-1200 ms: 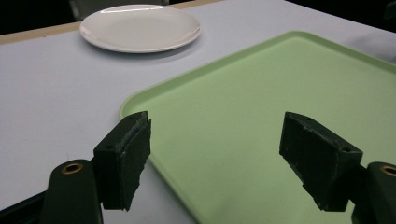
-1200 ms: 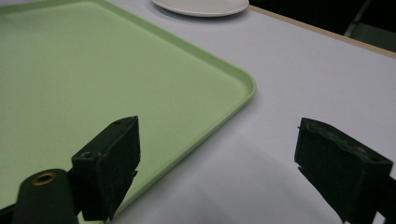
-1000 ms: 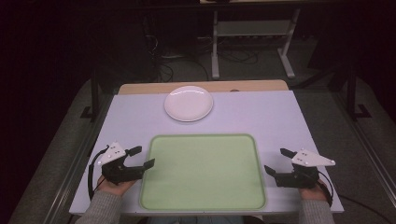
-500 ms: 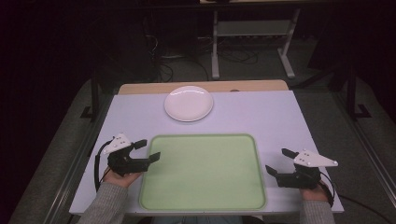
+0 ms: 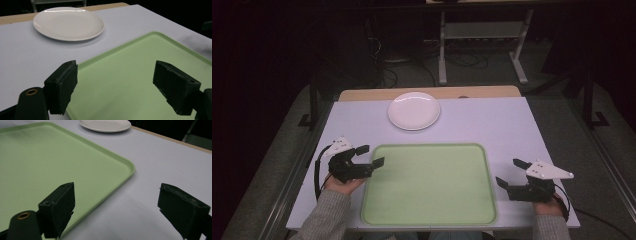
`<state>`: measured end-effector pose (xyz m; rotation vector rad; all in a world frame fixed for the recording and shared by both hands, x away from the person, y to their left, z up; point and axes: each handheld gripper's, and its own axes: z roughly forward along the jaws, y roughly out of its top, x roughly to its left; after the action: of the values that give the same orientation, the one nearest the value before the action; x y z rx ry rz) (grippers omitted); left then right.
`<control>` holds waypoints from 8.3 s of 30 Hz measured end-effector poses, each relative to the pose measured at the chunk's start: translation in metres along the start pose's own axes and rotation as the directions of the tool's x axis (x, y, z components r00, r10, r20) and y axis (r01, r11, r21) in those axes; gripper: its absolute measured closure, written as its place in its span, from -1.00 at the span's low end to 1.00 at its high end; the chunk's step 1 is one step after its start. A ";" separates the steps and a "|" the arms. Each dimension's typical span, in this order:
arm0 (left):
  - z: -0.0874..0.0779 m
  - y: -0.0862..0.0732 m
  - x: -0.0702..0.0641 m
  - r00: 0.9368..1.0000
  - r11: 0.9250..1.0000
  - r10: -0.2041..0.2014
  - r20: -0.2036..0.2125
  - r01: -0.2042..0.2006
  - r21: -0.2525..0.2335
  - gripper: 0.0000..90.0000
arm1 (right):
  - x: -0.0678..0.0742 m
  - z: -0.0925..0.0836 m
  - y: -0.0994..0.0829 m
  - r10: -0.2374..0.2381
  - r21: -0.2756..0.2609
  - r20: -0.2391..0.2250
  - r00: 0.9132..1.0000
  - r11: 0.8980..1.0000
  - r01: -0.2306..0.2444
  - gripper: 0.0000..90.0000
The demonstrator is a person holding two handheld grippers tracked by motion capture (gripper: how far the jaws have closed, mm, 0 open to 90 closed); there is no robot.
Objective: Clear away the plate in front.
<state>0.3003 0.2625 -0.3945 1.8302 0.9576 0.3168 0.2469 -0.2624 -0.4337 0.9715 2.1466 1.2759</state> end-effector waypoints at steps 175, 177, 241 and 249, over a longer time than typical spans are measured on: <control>0.166 0.025 0.114 0.393 0.386 -0.918 0.052 0.916 -0.109 0.92 | -0.004 -0.001 0.002 0.026 -0.060 -0.047 0.999 0.998 -0.029 -0.71; 0.165 0.024 0.116 0.398 0.390 -0.915 0.065 0.914 -0.110 0.92 | -0.004 -0.001 0.002 0.027 -0.058 -0.047 0.999 0.998 -0.029 -0.71; 0.065 0.000 0.036 0.649 0.682 -0.717 0.254 0.728 0.067 0.92 | -0.013 -0.003 -0.004 0.080 -0.042 0.050 0.996 0.996 -0.078 -0.71; 0.056 -0.023 0.025 0.659 0.692 -0.713 0.240 0.716 0.092 0.91 | -0.014 -0.003 -0.005 0.087 -0.039 0.056 0.995 0.996 -0.085 -0.70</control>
<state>0.3387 0.2482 -0.4451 1.2911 1.3936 -0.4086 0.2522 -0.2757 -0.4361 1.0822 2.0509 1.3065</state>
